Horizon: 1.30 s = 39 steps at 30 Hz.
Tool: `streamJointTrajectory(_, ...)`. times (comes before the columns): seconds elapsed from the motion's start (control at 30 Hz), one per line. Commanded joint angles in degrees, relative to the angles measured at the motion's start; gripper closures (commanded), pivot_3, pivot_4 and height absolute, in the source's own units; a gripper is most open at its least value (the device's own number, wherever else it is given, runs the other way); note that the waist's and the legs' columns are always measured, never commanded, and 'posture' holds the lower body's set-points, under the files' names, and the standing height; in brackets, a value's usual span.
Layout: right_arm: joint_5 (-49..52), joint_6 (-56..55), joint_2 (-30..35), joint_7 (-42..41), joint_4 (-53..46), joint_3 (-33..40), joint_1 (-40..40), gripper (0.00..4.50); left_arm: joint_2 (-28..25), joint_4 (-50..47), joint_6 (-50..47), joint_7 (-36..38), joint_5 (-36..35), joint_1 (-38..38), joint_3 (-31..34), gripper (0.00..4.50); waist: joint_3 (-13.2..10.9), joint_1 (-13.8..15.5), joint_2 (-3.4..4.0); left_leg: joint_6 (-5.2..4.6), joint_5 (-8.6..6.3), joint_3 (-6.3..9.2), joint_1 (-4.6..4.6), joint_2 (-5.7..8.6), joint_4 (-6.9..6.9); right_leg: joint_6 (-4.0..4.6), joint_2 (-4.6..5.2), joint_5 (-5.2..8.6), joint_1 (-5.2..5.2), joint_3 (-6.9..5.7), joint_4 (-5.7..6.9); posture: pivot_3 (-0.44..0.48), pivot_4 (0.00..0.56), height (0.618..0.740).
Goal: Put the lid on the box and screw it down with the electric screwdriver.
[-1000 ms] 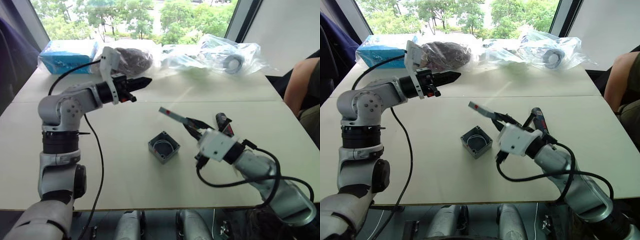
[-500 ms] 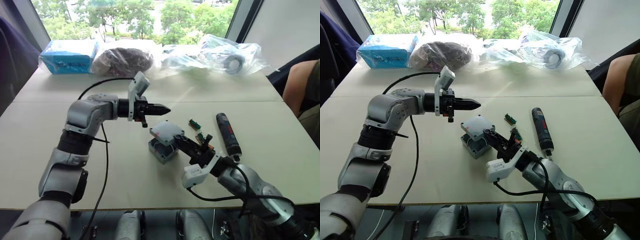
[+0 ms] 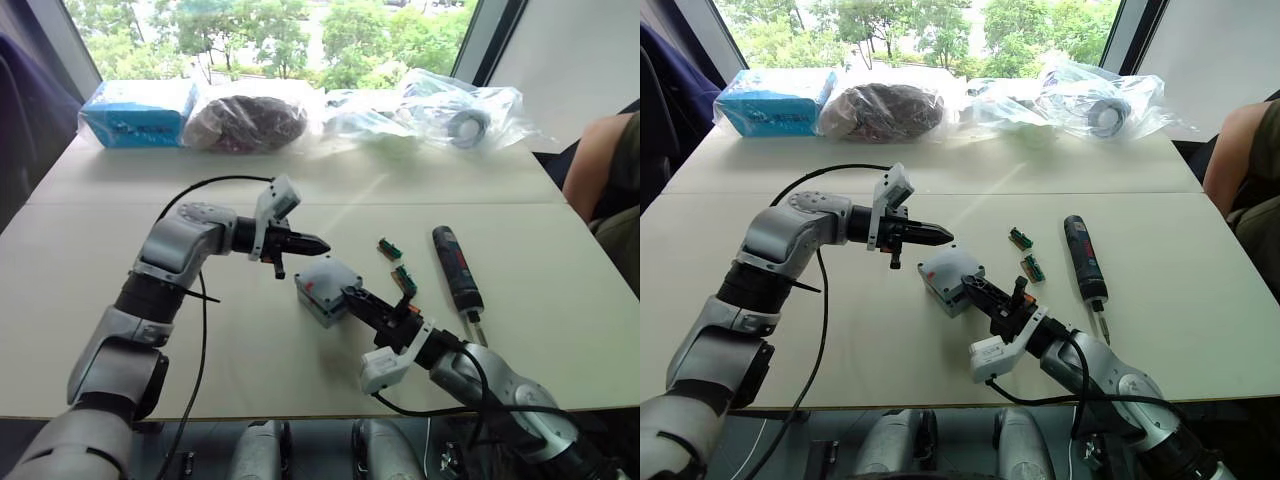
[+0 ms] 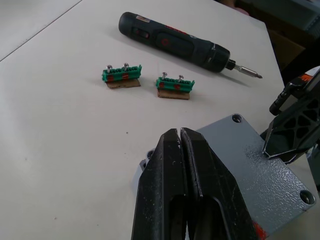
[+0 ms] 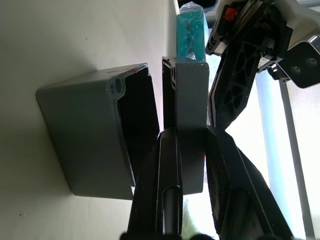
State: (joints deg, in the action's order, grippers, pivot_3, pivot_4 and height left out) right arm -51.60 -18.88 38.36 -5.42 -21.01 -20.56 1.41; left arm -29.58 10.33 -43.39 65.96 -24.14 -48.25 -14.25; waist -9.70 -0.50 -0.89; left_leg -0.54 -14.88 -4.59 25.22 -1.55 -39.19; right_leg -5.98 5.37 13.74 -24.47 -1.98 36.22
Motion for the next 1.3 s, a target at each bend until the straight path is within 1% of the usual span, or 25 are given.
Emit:
streamJointTrajectory(0.03, -0.78, -1.10, -0.32, 1.31, -0.22, 2.00, -0.23, 4.36, -0.12, -2.44, 0.92, 0.53, 0.91, 0.30, -0.46, 4.45, 0.00, -0.02, 0.00, 0.00, 0.00, 0.00, 0.00, 0.00, 0.00, 0.00, 0.00, 0.00, 0.00, 0.00, 0.00, 0.000, 0.150, 0.740)
streamJointTrajectory(0.23, -2.27, -1.77, -1.66, 1.43, 0.93, 1.74, -0.03, 4.36, 0.58, -3.61, 0.96, 0.60, 1.55, 1.01, -1.11, 4.45, 0.00, 0.00, 0.00, 0.00, 0.00, 0.02, -0.01, 0.00, 0.00, 0.00, -0.01, 0.00, 0.00, 0.00, 0.01, 0.000, 0.150, 0.740)
streamJointTrajectory(0.4, -3.16, -2.14, -2.39, 2.17, 0.74, 2.38, 0.21, 4.36, 1.09, -2.80, 0.82, 0.20, 1.70, 0.33, -0.37, 4.45, 0.00, -0.02, 0.00, 0.00, 0.00, 0.02, -0.02, 0.00, 0.00, 0.00, -0.01, 0.00, 0.01, 0.00, 0.02, 0.000, 0.150, 0.740)
streamJointTrajectory(0.67, -2.93, -2.56, -3.85, 0.21, 2.04, 1.45, 1.57, 4.36, 1.29, -2.93, 1.16, 0.33, 2.43, 0.68, -0.67, 4.45, 0.00, -0.01, 0.00, 0.00, 0.00, 0.02, -0.02, 0.00, 0.00, 0.00, -0.01, 0.00, 0.01, 0.00, 0.02, 0.000, 0.150, 0.740)
streamJointTrajectory(0.93, -3.43, -3.00, -3.38, -0.03, 2.46, 1.76, 0.44, 4.36, 1.43, -3.23, 1.44, 0.22, 3.07, 0.96, -0.95, 4.45, 0.00, 0.03, 0.00, 0.00, 0.00, 0.02, -0.03, 0.00, 0.00, 0.00, -0.01, 0.00, 0.02, 0.00, 0.02, 0.000, 0.150, 0.740)
streamJointTrajectory(1.3, -3.65, -3.61, -3.02, -0.50, 2.70, 1.83, -0.80, 4.36, 1.94, -3.87, 5.90, 0.52, 7.83, 3.23, -5.75, 4.45, 0.03, 0.18, 0.00, 0.00, 0.00, 0.01, -0.13, 0.00, 0.00, 0.00, -0.01, 0.00, 0.14, 0.00, 0.02, 0.000, 0.150, 0.740)
